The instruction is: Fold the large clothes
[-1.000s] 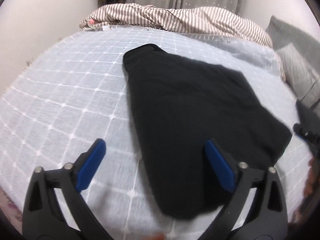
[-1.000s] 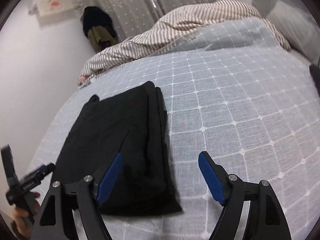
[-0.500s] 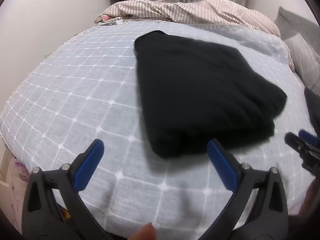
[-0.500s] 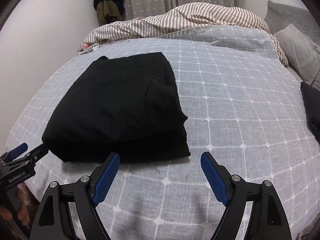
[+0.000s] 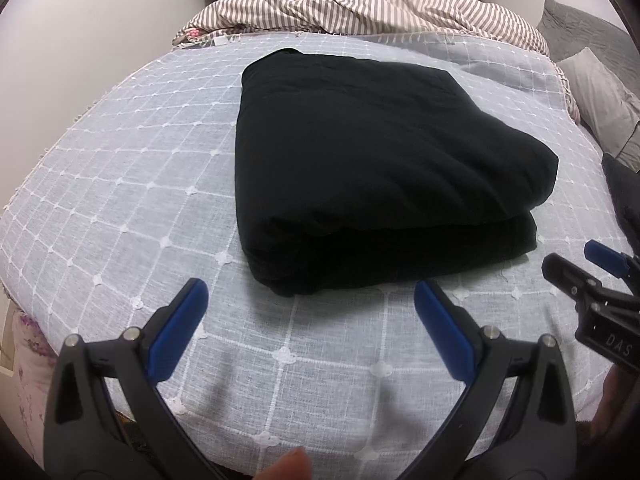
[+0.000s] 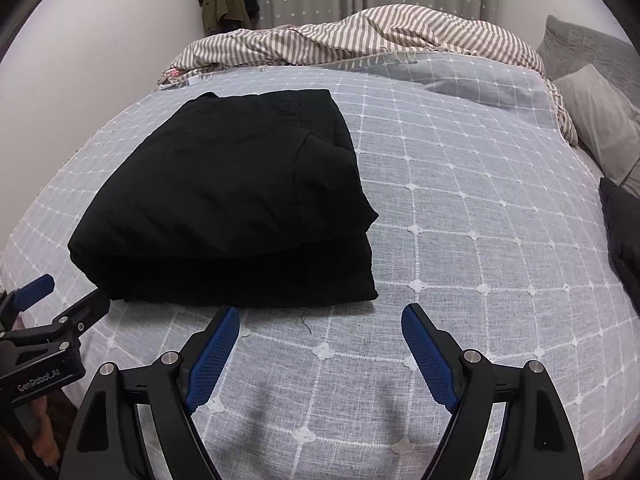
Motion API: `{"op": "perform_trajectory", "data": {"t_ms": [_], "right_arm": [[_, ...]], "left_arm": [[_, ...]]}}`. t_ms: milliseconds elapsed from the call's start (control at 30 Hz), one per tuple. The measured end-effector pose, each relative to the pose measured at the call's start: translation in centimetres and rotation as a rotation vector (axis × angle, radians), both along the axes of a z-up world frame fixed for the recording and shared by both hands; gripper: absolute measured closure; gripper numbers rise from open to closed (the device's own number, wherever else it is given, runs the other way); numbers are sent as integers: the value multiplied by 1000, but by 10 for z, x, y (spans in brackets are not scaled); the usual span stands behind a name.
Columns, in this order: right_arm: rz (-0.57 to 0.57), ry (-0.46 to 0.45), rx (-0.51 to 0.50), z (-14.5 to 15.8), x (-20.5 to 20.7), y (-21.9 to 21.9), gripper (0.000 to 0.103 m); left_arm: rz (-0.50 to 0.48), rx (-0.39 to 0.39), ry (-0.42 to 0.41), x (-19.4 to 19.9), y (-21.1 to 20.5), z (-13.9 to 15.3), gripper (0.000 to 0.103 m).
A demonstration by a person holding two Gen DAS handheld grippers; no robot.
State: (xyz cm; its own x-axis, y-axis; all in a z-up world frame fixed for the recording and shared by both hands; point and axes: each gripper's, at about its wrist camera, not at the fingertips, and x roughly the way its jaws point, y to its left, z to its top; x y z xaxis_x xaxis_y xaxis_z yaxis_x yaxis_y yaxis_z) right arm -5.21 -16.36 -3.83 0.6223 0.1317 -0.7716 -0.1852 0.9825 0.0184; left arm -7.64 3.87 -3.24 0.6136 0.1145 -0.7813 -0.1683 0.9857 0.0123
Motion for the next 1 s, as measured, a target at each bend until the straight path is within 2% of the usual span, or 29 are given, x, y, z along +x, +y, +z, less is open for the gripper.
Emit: {"op": "perform_trajectory", "data": {"t_ms": [1000], "right_arm": [[29, 37, -32, -11, 9, 11, 19]], "left_arm": [[-12, -26, 24, -1, 4, -6, 1]]}}
